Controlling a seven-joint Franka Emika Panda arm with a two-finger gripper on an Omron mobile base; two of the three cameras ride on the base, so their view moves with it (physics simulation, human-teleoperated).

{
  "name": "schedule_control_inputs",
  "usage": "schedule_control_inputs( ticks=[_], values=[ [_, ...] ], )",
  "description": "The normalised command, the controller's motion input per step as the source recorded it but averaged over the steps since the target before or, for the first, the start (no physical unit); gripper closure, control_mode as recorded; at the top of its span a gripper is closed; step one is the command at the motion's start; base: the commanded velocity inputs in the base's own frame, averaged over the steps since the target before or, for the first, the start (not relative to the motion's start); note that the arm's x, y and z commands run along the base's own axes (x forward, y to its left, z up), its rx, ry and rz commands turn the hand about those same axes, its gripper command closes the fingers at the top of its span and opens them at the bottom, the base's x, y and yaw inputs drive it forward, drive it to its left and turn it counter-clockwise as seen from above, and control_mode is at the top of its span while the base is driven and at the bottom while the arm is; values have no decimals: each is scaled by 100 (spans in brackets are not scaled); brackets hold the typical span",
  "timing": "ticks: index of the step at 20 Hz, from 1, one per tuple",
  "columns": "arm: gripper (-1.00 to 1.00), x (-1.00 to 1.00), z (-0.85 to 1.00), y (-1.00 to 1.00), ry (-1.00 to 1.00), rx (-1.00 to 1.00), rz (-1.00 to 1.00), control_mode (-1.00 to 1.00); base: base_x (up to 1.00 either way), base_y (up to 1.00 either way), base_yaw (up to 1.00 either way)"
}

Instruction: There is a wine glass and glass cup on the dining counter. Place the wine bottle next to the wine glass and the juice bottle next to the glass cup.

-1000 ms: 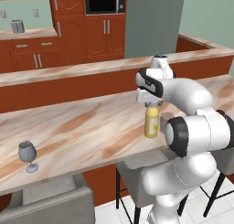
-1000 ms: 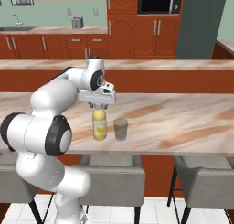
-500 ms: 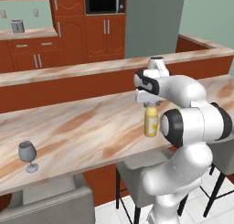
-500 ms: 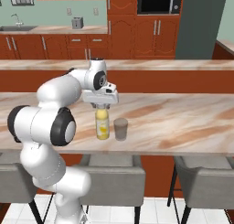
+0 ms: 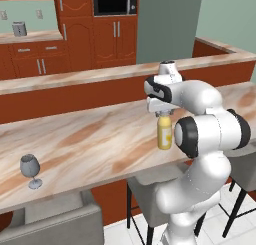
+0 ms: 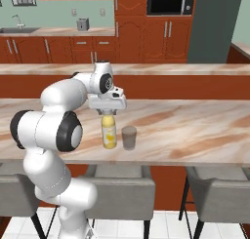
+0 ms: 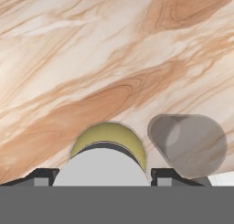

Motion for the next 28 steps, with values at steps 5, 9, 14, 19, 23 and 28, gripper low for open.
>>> schedule_control_inputs(
  ticks=[5,9,14,19,23,28],
  values=[
    [100,-9,-29,-7,-3,-1,0,-100,0,0,0],
    [-100,-18,-33,-11,0,-1,0,-100,0,0,0],
    [-100,-6,-28,-6,0,-1,0,-100,0,0,0],
    [-100,0,-7,-3,-4,0,-5,-100,0,0,0],
    [-100,0,0,0,-6,0,-2,-100,0,0,0],
    [-100,0,0,0,-2,0,-1,-100,0,0,0]
  ],
)
